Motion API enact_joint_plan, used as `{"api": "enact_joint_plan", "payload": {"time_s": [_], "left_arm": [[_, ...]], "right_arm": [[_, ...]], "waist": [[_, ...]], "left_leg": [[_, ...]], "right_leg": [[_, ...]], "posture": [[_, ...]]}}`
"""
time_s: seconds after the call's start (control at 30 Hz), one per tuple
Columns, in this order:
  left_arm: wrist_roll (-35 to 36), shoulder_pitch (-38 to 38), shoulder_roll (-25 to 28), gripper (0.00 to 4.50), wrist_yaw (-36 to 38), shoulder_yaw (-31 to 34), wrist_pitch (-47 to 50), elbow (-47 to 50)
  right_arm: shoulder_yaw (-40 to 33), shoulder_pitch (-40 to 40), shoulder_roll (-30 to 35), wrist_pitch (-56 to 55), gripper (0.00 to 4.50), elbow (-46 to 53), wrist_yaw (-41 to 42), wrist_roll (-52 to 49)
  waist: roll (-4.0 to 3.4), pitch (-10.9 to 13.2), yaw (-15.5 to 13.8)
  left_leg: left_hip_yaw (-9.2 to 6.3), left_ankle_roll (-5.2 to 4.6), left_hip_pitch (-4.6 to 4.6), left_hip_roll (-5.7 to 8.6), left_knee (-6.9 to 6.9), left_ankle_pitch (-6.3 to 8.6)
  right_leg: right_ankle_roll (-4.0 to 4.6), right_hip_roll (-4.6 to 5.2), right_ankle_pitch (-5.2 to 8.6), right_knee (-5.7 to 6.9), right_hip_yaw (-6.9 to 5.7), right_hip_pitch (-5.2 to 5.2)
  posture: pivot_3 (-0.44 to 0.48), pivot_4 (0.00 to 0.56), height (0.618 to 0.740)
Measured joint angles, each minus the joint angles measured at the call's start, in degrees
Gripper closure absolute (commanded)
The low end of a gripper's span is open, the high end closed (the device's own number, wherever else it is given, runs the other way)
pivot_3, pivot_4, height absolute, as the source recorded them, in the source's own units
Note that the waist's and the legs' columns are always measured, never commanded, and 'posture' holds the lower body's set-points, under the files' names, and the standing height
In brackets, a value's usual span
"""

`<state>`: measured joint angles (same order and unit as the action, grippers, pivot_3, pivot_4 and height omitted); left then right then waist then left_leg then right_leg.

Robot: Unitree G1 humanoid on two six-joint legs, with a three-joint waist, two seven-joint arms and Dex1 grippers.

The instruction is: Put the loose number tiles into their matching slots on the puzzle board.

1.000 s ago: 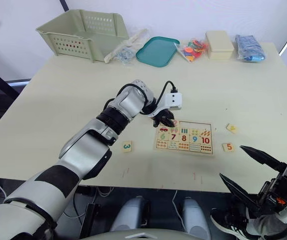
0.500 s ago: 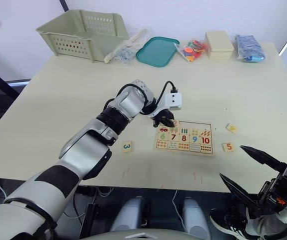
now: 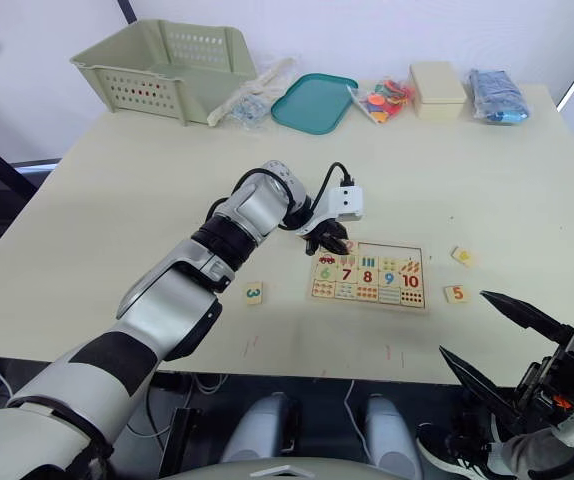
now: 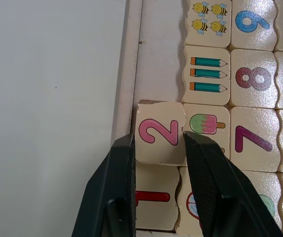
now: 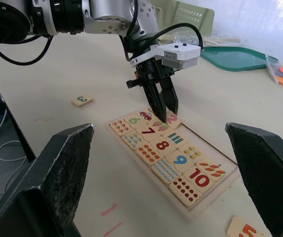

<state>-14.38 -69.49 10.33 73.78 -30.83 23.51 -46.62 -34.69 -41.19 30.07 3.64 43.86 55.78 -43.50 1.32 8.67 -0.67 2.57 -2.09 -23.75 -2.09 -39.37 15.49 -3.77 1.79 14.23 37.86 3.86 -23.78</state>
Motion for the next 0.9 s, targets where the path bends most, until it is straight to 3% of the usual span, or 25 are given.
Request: {"api": "enact_joint_plan", "payload": {"time_s": [0.17, 0.47, 0.77, 0.83, 0.9], "left_arm": [[0.02, 0.05, 0.00, 0.03, 0.31, 0.00, 0.28, 0.67], [3.49, -1.36, 3.31, 0.03, 2.92, 4.33, 0.54, 1.20], [7.30, -3.16, 2.78, 0.03, 1.61, 10.29, -13.36, -9.47], [7.20, -3.21, 2.41, 0.51, 0.71, 10.34, -16.01, -11.59], [6.97, -3.23, 2.10, 1.30, 0.15, 10.44, -18.11, -13.69]], "right_arm": [[0.00, 0.00, 0.00, 0.00, 0.00, 0.00, -0.02, 0.00], [0.39, -0.03, -0.91, -0.11, 0.00, 0.00, -0.12, 0.27], [0.87, 1.25, -1.00, -0.13, 0.00, -0.26, -0.15, 0.69], [0.97, 1.39, -1.00, -0.12, 0.00, -0.39, -0.13, 0.74], [0.97, 1.45, -1.00, -0.12, 0.00, -0.68, -0.14, 0.77]], "waist": [[0.00, 0.00, 0.05], [-0.02, 0.01, 0.99], [-0.04, 0.00, 1.49], [-0.03, 0.00, 1.52], [-0.03, 0.00, 1.57]], "left_leg": [[0.00, 0.00, 0.00, 0.00, 0.00, 0.00], [-0.04, 0.00, 0.01, -0.03, 0.01, 0.00], [-0.01, 0.00, 0.01, -0.03, 0.01, 0.00], [0.00, 0.00, 0.01, -0.02, 0.01, 0.00], [0.01, 0.00, 0.02, -0.02, 0.01, 0.00]], "right_leg": [[0.00, -0.01, 0.00, 0.00, 0.00, 0.00], [0.02, -0.04, 0.01, 0.04, 0.00, -0.01], [0.01, -0.04, 0.00, 0.03, 0.00, -0.01], [0.01, -0.04, 0.00, 0.02, 0.02, -0.01], [0.01, -0.04, 0.00, 0.03, 0.02, -0.01]], "posture": [[0.000, 0.150, 0.740], [0.000, 0.150, 0.740], [0.000, 0.150, 0.740], [0.000, 0.150, 0.740], [0.000, 0.150, 0.740]]}}
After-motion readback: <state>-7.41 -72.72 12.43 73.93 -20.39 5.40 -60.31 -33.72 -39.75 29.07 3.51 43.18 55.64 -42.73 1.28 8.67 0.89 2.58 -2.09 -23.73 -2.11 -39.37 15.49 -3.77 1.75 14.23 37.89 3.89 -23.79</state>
